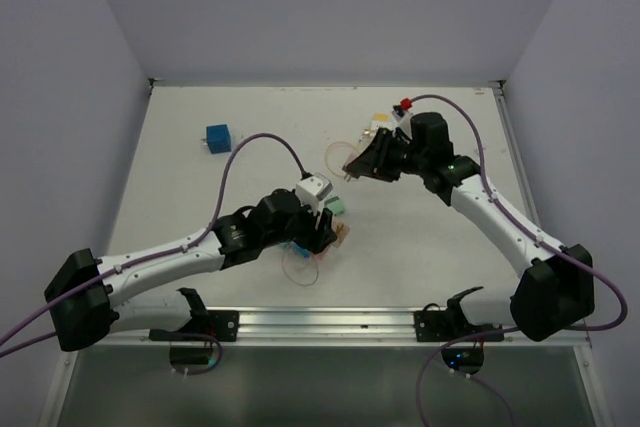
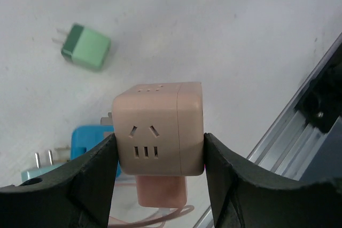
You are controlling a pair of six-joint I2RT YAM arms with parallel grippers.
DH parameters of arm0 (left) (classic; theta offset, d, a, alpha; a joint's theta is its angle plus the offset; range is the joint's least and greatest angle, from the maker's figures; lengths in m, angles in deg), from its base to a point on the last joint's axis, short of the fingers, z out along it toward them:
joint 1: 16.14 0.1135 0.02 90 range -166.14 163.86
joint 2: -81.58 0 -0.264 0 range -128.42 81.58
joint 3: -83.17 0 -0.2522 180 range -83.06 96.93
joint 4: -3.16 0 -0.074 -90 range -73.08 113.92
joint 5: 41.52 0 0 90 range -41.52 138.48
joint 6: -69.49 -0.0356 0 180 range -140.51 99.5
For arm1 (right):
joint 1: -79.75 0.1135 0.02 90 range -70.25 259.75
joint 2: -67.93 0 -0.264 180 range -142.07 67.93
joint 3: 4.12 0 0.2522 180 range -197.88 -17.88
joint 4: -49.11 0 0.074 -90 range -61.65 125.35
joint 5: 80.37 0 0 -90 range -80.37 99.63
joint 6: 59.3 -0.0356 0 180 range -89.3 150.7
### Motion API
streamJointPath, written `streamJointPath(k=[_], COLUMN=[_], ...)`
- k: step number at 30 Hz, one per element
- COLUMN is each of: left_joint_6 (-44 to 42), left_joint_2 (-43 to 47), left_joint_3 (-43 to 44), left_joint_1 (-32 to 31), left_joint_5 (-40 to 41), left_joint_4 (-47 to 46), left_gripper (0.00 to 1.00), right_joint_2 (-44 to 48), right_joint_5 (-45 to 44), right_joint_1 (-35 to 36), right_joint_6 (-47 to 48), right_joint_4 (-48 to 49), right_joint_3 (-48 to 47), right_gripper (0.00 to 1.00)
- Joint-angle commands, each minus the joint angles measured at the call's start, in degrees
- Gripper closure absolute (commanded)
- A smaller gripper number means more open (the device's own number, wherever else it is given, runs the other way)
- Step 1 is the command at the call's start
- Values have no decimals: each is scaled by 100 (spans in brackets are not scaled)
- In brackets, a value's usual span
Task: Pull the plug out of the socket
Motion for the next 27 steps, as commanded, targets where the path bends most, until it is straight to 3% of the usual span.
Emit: streamJointPath(k=[1, 10, 20, 27], left_joint_6=[160, 169, 292, 872], left_joint_2=[-19, 288, 61, -159], left_joint_3=[-257, 6, 797, 1052], left_joint_1=[-55, -81, 366, 903], left_joint_5=[-386, 254, 1344, 1617], left_joint_4=[924, 986, 1223, 1293], left_gripper=[100, 100, 100, 100], right_joint_2=[161, 170, -268, -936], right_joint_5=[-723, -741, -47, 174], right_joint_1=[-495, -750, -513, -223], right_joint_6=[161, 187, 363, 362], right_joint_4=[733, 653, 1214, 1998], right_joint_3=[-522, -268, 1716, 2132], right_gripper=[100, 100, 96, 93])
